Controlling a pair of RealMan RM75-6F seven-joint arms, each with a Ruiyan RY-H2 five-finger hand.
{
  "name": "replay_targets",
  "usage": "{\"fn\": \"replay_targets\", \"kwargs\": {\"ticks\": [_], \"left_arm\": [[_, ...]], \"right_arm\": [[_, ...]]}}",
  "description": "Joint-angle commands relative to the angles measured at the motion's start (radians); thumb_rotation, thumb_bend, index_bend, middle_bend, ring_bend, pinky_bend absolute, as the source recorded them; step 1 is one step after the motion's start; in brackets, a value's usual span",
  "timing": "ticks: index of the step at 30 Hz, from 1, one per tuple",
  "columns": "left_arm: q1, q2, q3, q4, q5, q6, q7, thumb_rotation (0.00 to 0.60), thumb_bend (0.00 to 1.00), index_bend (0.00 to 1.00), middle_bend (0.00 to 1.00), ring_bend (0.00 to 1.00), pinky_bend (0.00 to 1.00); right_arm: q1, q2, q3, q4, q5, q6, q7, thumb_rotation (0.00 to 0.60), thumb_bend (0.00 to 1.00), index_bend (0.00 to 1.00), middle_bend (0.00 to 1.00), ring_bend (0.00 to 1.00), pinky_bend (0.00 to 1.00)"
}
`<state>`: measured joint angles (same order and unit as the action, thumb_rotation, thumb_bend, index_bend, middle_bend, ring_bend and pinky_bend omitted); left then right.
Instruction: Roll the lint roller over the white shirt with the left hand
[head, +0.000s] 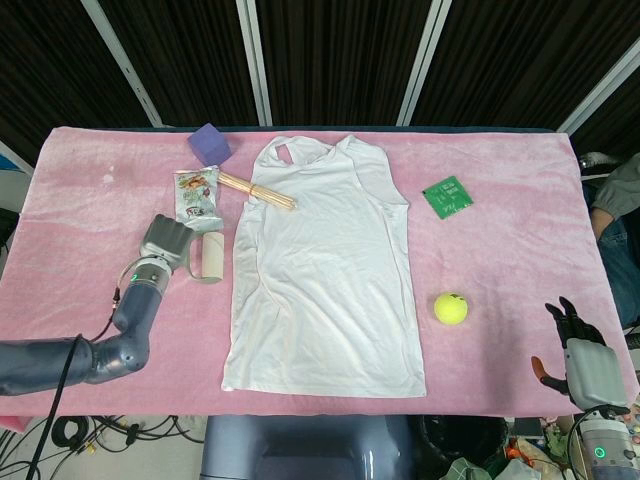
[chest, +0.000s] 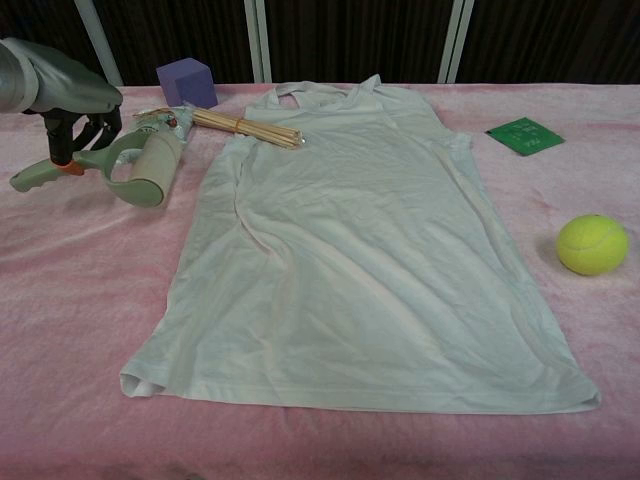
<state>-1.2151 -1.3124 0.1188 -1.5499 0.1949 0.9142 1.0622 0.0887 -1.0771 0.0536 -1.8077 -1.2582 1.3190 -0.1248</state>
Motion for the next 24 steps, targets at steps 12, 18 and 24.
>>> {"fn": "replay_targets", "kwargs": {"ticks": [12, 18, 24], "left_arm": [[0.205, 0.012, 0.038, 0.149, 0.387, -0.123, -0.298, 0.6, 0.46, 0.61, 0.58, 0.48, 0.72], [0.197, 0.013, 0.057, 0.148, 0.344, -0.143, -0.261, 0.6, 0.26, 0.42, 0.39, 0.35, 0.64], [0.18, 0.024, 0.054, 0.106, 0.256, -0.113, -0.223, 0.6, 0.21, 0.29, 0.25, 0.2, 0.53]], "right_arm": [[0.001, 0.0, 0.003, -0.003, 0.014, -0.002, -0.007, 0.6, 0.28, 0.12, 0.01, 0.16, 0.16], [0.002, 0.001, 0.003, -0.005, 0.019, -0.007, -0.007, 0.6, 0.28, 0.12, 0.01, 0.16, 0.16], [0.003, 0.002, 0.003, -0.007, 0.022, -0.009, -0.008, 0.6, 0.28, 0.12, 0.01, 0.16, 0.16]]}}
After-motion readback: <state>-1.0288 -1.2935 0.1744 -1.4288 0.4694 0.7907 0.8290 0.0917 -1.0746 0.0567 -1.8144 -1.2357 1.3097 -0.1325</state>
